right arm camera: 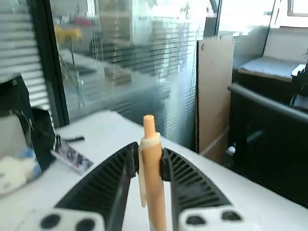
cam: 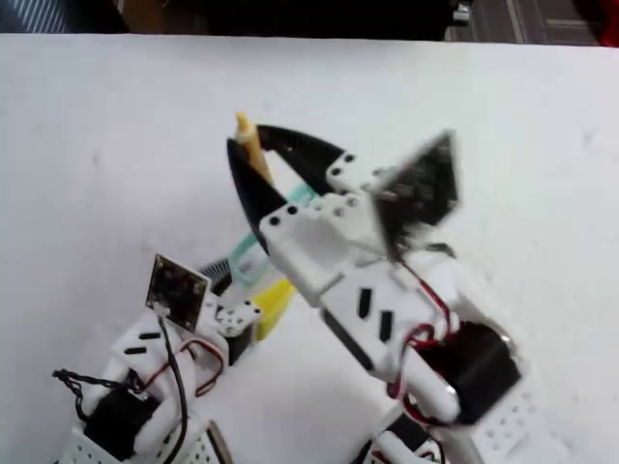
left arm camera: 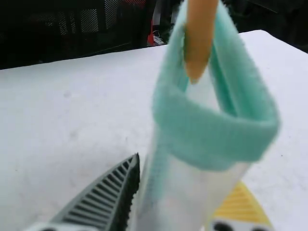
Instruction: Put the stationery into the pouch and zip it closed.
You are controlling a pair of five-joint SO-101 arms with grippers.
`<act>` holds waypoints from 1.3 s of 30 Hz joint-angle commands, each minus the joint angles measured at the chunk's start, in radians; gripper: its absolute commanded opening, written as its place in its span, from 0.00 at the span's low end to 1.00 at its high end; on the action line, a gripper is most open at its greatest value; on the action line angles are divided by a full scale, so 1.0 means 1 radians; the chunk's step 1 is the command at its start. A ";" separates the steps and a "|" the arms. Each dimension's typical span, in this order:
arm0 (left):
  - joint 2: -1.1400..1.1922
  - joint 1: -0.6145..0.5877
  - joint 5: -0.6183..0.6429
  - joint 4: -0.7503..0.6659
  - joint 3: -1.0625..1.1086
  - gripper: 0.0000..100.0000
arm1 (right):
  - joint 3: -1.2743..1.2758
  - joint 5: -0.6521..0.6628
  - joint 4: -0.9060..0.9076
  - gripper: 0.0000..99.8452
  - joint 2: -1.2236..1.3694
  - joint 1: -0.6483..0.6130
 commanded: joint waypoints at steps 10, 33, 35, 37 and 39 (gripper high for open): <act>0.001 0.007 0.005 0.003 -0.046 0.23 | 0.071 0.101 0.053 0.10 -0.087 -0.038; 0.001 0.007 0.003 0.002 -0.046 0.15 | 0.005 0.207 0.124 0.18 -0.074 0.275; 0.001 0.005 0.003 0.002 -0.048 0.11 | 0.005 0.209 0.125 0.18 -0.059 0.404; 0.001 0.005 0.002 0.000 -0.051 0.07 | 0.006 0.209 0.127 0.18 -0.015 0.533; 0.001 0.005 -0.035 -0.015 -0.049 0.02 | 0.006 0.210 0.140 0.18 0.064 0.628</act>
